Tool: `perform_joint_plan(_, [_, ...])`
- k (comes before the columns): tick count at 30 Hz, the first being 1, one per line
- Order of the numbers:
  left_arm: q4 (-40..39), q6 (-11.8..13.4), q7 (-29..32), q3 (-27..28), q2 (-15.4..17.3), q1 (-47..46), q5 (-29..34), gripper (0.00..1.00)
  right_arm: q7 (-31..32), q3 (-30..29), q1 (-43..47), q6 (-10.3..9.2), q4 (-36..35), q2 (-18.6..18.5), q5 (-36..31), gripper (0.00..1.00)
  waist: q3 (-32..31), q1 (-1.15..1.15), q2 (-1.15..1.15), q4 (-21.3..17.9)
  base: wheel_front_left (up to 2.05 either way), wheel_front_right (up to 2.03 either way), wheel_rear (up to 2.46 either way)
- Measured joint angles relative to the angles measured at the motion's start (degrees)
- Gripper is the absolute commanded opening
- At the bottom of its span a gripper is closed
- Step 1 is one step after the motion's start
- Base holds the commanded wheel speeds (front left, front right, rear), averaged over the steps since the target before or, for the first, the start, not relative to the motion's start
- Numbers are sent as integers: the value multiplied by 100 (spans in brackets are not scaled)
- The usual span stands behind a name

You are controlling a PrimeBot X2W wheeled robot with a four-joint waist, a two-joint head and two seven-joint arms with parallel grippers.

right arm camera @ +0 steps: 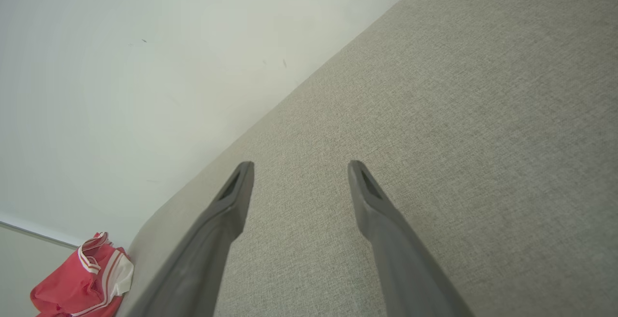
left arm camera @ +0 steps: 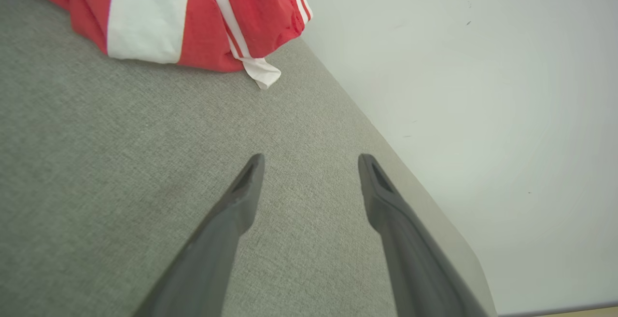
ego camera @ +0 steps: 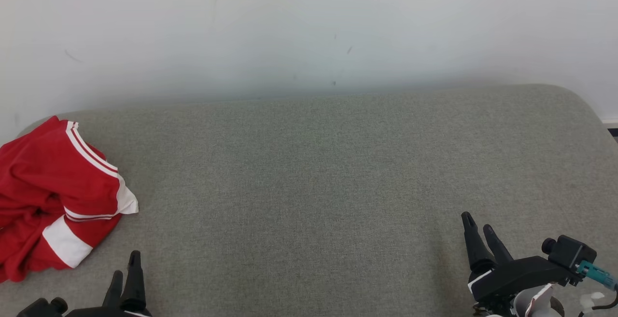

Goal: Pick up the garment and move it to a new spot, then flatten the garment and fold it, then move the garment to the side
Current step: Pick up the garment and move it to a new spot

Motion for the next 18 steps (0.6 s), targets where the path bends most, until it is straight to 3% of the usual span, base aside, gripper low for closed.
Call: perform_joint_plan(18, [5, 252, -200, -149, 87, -112, 1604, 100, -369, 338, -135, -253, -5, -121, -1408, 100, -48, 0, 0, 14, 0, 0, 0])
